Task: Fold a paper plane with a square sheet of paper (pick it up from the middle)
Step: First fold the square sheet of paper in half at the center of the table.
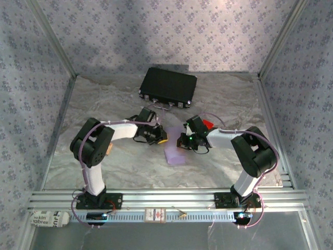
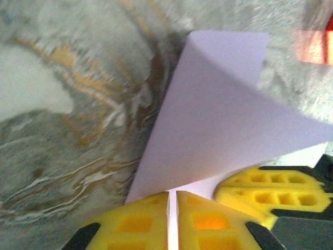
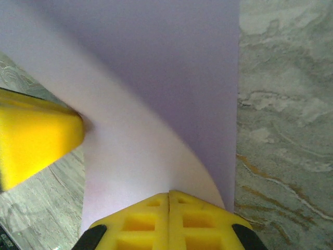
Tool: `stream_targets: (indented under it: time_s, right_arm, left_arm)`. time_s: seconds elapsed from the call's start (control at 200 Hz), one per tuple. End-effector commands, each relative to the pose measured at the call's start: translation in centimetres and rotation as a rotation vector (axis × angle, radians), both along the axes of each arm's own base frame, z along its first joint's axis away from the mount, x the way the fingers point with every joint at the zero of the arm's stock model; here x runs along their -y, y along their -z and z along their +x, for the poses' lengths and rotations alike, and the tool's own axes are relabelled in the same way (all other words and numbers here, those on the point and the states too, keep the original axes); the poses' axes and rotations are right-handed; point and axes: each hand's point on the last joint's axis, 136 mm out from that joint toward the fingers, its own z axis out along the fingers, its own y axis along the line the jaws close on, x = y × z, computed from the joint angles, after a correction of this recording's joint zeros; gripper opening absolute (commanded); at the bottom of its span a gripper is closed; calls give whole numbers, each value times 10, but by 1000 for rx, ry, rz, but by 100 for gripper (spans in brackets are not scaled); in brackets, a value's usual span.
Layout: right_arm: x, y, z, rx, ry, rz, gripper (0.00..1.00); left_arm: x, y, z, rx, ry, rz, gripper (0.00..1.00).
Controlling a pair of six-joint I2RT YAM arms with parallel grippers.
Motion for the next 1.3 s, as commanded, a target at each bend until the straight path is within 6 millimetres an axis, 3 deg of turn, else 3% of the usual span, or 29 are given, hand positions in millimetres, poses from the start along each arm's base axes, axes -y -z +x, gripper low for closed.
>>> stream_targets:
  time_s: [0.0,0.38,0.45,0.675,0.785,0.934,1.164,1.294]
  right_arm:
    - [25,23,-18,-81,32,-114,2]
    - [27,24,-20,-84,34,-119,2]
    - [27,23,-20,-83,33,-120,2]
    - [29,23,-21,-83,35,-126,2]
    - [29,22,-22,-81,31,-125,2]
    - [30,22,-20,-79,28,-127,2]
    - [30,23,-21,-82,30,-129,2]
    - [31,22,-21,-80,29,-129,2]
  left_arm:
    - [4,-7,9,21,35,-20,11]
    - [-22,45,2,-57,19,137,11]
    - [-20,41,3,-59,20,123,11]
    - [-2,0,24,22,32,-7,10]
    - [2,-6,32,47,34,-38,9]
    - [-1,2,39,52,18,-36,10]
    - [-24,38,31,-29,-33,80,9]
    - [-24,33,30,-29,-31,78,9]
